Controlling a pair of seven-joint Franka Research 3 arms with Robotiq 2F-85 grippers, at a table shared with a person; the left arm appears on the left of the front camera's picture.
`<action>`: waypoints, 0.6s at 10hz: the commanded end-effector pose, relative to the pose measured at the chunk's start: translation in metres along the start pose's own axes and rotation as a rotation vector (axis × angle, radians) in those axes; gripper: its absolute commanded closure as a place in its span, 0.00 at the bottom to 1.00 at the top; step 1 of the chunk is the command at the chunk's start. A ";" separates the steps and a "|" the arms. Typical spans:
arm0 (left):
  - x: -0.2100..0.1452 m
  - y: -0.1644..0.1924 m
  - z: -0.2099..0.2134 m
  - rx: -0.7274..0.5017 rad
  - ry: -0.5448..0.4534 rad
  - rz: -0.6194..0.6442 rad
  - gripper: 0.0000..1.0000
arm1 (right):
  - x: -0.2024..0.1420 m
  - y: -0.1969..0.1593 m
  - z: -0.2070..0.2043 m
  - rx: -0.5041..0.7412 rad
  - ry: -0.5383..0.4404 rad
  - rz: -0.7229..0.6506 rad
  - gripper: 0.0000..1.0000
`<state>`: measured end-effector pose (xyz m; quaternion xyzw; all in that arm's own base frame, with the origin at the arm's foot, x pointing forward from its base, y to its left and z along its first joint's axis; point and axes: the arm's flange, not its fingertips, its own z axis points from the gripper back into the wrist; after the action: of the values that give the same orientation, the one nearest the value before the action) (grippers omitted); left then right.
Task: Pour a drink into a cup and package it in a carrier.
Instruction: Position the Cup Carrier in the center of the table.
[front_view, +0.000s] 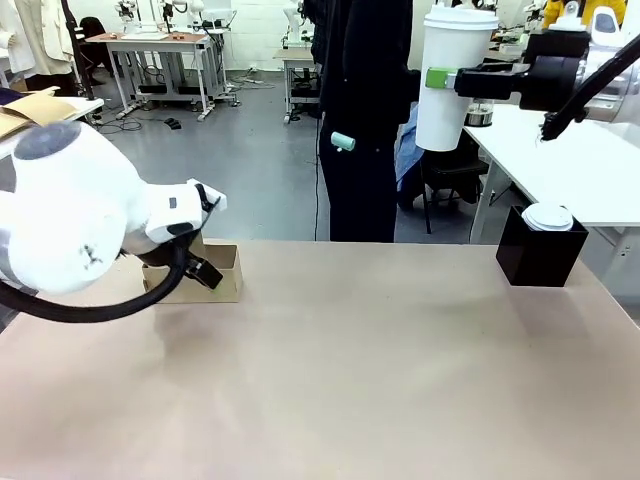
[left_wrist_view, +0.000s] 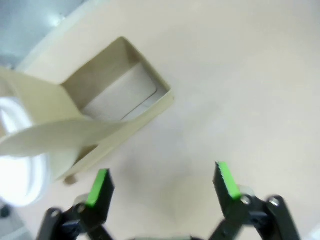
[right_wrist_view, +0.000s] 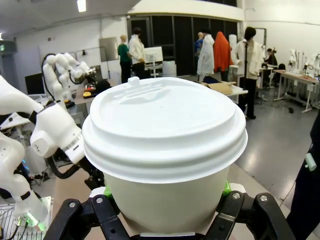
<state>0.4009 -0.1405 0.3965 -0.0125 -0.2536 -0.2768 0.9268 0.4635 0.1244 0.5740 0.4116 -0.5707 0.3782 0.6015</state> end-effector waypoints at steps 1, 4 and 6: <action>0.015 0.008 0.054 -0.001 0.090 0.093 0.00 | 0.003 0.002 0.000 -0.006 0.000 0.017 0.19; 0.051 0.033 0.114 0.001 0.138 0.226 0.00 | 0.003 0.002 0.000 -0.006 0.000 0.017 0.19; 0.086 0.056 0.132 -0.039 0.174 0.301 0.00 | 0.003 0.002 0.000 -0.006 0.000 0.017 0.19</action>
<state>0.4080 -0.1067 0.5530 -0.0311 -0.1784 -0.1651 0.9695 0.4634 0.1244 0.5736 0.4116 -0.5704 0.3781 0.6019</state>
